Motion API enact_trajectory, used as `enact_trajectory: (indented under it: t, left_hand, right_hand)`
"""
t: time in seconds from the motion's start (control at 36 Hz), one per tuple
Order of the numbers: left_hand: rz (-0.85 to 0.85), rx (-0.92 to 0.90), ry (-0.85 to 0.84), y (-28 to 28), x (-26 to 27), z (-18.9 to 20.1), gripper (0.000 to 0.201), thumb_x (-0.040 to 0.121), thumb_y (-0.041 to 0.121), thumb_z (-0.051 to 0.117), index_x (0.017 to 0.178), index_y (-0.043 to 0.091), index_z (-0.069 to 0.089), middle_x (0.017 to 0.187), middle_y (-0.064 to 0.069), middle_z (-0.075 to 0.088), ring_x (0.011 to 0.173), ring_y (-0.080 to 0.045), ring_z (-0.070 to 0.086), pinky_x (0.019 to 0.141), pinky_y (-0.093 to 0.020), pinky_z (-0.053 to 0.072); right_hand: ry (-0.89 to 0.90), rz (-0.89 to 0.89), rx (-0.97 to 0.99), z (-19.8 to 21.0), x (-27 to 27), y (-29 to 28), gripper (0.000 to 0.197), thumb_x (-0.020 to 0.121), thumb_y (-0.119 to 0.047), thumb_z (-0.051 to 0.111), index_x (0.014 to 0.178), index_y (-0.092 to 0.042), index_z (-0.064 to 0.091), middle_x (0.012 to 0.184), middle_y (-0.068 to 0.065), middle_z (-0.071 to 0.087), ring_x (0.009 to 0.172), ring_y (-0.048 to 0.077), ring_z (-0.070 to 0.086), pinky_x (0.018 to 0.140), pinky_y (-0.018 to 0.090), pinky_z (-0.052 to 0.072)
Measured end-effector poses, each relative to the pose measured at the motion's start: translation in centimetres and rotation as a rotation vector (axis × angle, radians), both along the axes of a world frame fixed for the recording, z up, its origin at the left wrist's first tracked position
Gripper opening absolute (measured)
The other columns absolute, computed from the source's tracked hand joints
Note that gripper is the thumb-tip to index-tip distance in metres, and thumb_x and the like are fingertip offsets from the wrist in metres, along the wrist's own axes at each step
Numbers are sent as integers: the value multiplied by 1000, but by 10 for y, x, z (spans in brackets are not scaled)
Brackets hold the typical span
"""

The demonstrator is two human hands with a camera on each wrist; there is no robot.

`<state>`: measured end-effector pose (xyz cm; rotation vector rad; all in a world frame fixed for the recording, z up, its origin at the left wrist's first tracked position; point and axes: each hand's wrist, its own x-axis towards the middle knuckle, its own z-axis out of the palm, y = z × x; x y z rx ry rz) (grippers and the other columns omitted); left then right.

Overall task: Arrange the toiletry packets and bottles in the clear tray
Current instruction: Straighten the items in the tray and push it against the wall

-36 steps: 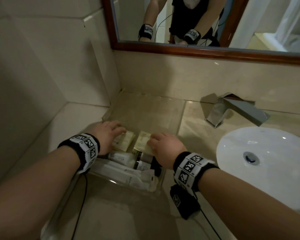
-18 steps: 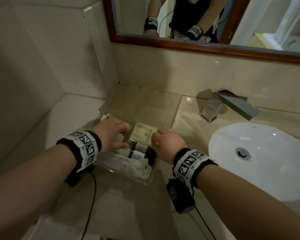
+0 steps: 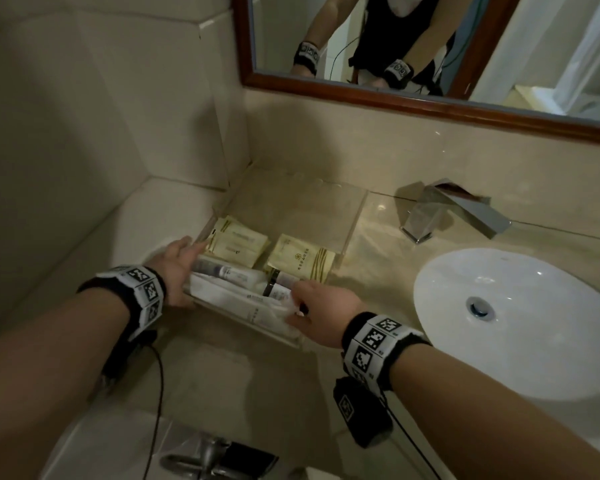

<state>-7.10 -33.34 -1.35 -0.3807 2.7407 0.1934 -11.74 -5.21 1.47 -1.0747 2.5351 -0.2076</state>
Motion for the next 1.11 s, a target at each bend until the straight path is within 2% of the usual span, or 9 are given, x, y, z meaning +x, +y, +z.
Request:
enact_trajectory:
  t: [0.06, 0.14, 0.25, 0.33, 0.5, 0.61, 0.81, 0.94, 1.11]
  left_hand:
    - [24, -6, -9, -2, -2, 0, 128, 57, 42, 84, 150, 27, -3, 153, -17, 21, 139, -32, 30, 114, -33, 31]
    - [31, -15, 4, -4, -4, -1, 131, 52, 45, 85, 150, 25, -1, 146, -14, 36, 132, -31, 40, 110, -34, 36]
    - [43, -13, 1, -4, -4, -1, 129, 54, 43, 85, 150, 25, 1, 145, -14, 37, 133, -31, 39, 111, -34, 35]
    - [63, -1, 4, -4, -4, -3, 130, 54, 43, 86, 151, 25, 0, 146, -14, 36, 134, -31, 37, 111, -34, 34]
    - [84, 37, 25, 1, -10, -1, 127, 57, 40, 85, 150, 25, 1, 143, -16, 38, 131, -32, 40, 109, -35, 36]
    - [95, 63, 42, 4, -15, 1, 132, 52, 40, 87, 150, 30, -1, 138, -17, 43, 126, -34, 45, 107, -38, 40]
    - [73, 93, 105, 3, -20, 0, 135, 49, 40, 88, 150, 33, -3, 134, -12, 49, 122, -31, 49, 103, -38, 43]
    - [89, 125, 104, 1, -26, 1, 132, 50, 38, 88, 150, 32, 1, 138, -10, 46, 124, -29, 47, 104, -35, 42]
    - [126, 189, 149, 0, -31, 1, 130, 50, 34, 89, 149, 31, 6, 133, -12, 49, 121, -30, 49, 102, -38, 43]
  right_hand:
    - [-9, -122, 72, 2, 0, 5, 40, 91, -58, 43, 107, -21, 48, 86, -5, 56, 75, 16, 52, 61, 29, 46]
    - [-115, -204, 273, -6, -1, 9, 60, 88, -70, 31, 80, -15, 55, 75, 1, 57, 72, 20, 57, 67, 32, 49]
    - [-282, -286, 256, -18, 4, 3, 72, 90, -69, 23, 89, -8, 62, 98, 14, 61, 93, 27, 59, 81, 34, 42]
    - [-357, -350, 217, -20, 6, 0, 76, 87, -74, 18, 70, -12, 58, 97, 12, 65, 93, 28, 63, 90, 35, 48]
    - [-406, -421, 160, -10, 2, 7, 95, 84, -76, 10, 124, -5, 58, 134, 17, 54, 121, 30, 53, 102, 40, 39]
    - [-374, -425, 164, -7, -3, 6, 94, 84, -76, 10, 120, -6, 61, 133, 17, 56, 117, 29, 55, 97, 38, 40]
    - [-324, -497, 84, -16, -11, 4, 86, 82, -78, 11, 85, -11, 65, 103, 15, 66, 91, 27, 61, 81, 34, 44]
    - [-328, -585, 22, -20, -15, 4, 86, 83, -78, 13, 101, -10, 63, 100, 13, 61, 84, 24, 56, 75, 31, 43]
    - [-442, -808, -256, -24, -17, -2, 86, 86, -72, 29, 143, -8, 32, 141, 11, 48, 123, 27, 51, 99, 34, 43]
